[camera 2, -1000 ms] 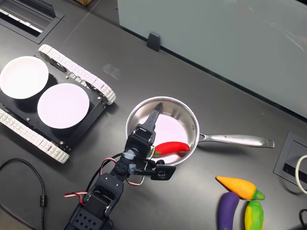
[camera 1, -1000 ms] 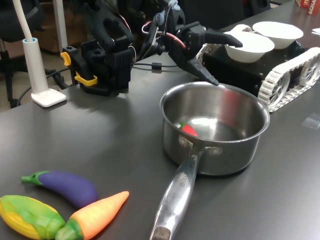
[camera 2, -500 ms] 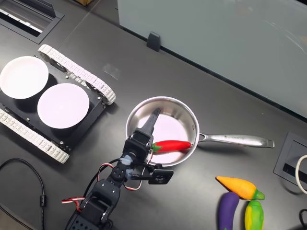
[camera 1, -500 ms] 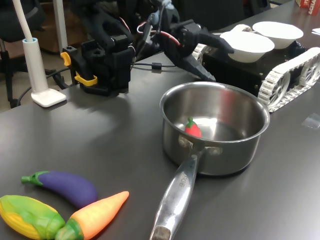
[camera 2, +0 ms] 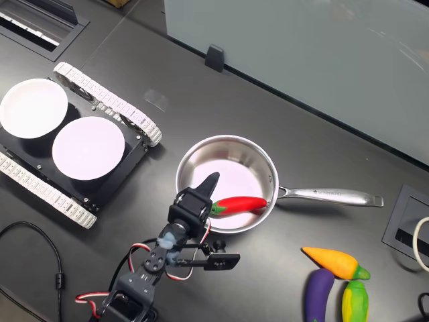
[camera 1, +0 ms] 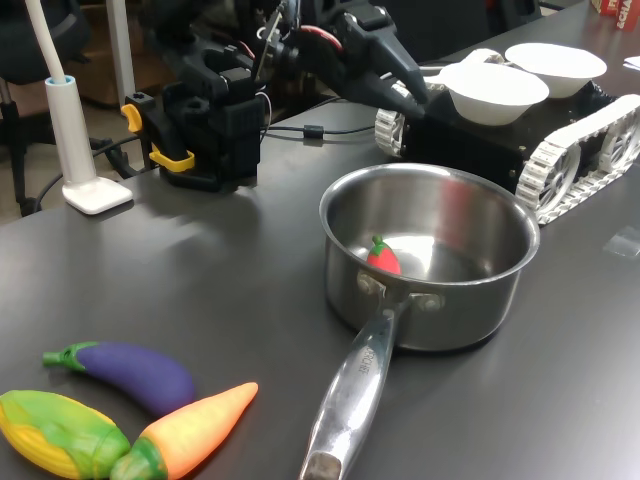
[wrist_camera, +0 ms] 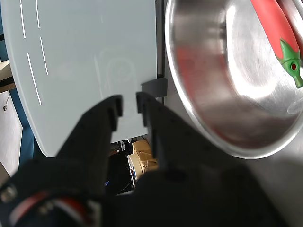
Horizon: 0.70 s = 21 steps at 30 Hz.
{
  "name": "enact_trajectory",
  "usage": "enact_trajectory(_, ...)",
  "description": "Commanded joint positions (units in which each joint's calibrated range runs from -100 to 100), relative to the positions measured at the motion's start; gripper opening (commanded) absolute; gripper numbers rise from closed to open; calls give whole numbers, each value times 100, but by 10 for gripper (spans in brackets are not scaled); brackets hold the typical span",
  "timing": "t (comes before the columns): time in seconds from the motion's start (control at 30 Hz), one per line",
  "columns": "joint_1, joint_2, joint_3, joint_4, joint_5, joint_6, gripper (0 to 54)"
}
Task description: Pick up the chilli and place them in the pan
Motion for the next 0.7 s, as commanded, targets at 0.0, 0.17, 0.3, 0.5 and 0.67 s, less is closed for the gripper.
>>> enact_trajectory(0.0,5,-443,-225,238,10,-34,0)
enact_trajectory(0.17,-167,-856,-79,451,5,-42,0)
enact_trajectory(0.3,-282,-1084,20,647,-20,-42,0)
enact_trajectory(0.5,-362,-1514,239,1023,-39,-93,0)
enact_trajectory(0.67,-305,-1514,357,1287,-93,-126,0)
